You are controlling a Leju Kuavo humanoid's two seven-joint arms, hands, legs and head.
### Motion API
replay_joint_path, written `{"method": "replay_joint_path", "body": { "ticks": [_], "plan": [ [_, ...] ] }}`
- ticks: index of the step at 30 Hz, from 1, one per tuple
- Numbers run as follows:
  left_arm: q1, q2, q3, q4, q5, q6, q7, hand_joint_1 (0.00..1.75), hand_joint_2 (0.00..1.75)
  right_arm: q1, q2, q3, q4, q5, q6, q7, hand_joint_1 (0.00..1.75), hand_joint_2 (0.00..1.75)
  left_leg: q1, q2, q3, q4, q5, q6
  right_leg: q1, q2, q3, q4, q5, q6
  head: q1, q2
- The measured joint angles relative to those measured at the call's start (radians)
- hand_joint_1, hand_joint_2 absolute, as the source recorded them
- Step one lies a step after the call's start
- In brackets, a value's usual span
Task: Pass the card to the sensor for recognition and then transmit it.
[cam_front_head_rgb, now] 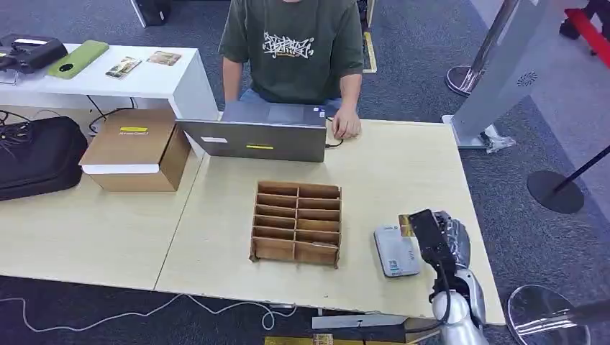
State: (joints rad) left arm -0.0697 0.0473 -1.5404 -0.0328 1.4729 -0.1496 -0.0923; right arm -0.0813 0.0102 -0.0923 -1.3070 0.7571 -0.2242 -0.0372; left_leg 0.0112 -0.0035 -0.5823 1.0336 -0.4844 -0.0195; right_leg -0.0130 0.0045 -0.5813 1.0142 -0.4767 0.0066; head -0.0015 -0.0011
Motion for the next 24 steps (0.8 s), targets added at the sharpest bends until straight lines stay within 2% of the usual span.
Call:
{"method": "replay_joint_path", "body": {
  "ticks": [4,9,14,19,24],
  "plan": [
    [-0.002,-0.002,0.000,0.000,-0.001,0.005,-0.003,0.00,0.00,0.009,0.020,0.000,-0.097,0.074,-0.115,-0.042,1.75,1.75,0.000,0.000,0.000,0.000,0.000,0.000,0.000,0.000,0.000,0.000,0.000,0.000,0.000,0.000],
    [-0.004,-0.005,0.000,0.000,0.003,0.007,-0.003,0.00,0.00,0.005,0.036,0.003,-0.148,0.124,-0.134,-0.036,1.75,1.75,0.000,0.000,0.000,0.000,0.000,0.000,0.000,0.000,0.000,0.000,0.000,0.000,0.000,0.000],
    [-0.004,-0.005,0.000,0.000,0.011,0.006,-0.003,0.00,0.00,-0.016,0.042,0.017,-0.146,0.182,-0.155,-0.036,1.75,1.75,0.000,0.000,-0.001,0.000,0.000,0.000,0.000,0.000,0.000,0.000,0.000,0.000,0.000,0.000],
    [-0.004,-0.007,0.000,0.000,0.009,0.006,-0.005,0.00,0.00,-0.070,0.043,0.059,-0.104,0.424,-0.294,0.001,1.75,1.75,0.000,0.000,-0.001,0.000,0.000,0.000,0.000,0.000,0.000,0.000,0.000,0.000,0.000,0.000],
    [-0.006,-0.008,0.000,0.000,-0.019,0.006,-0.013,0.00,0.00,-0.172,0.043,0.113,0.004,0.667,-0.397,0.083,1.75,1.75,0.000,0.000,0.000,0.000,0.001,0.000,0.000,0.000,0.000,0.000,0.000,0.000,0.000,0.000]
  ]
}}
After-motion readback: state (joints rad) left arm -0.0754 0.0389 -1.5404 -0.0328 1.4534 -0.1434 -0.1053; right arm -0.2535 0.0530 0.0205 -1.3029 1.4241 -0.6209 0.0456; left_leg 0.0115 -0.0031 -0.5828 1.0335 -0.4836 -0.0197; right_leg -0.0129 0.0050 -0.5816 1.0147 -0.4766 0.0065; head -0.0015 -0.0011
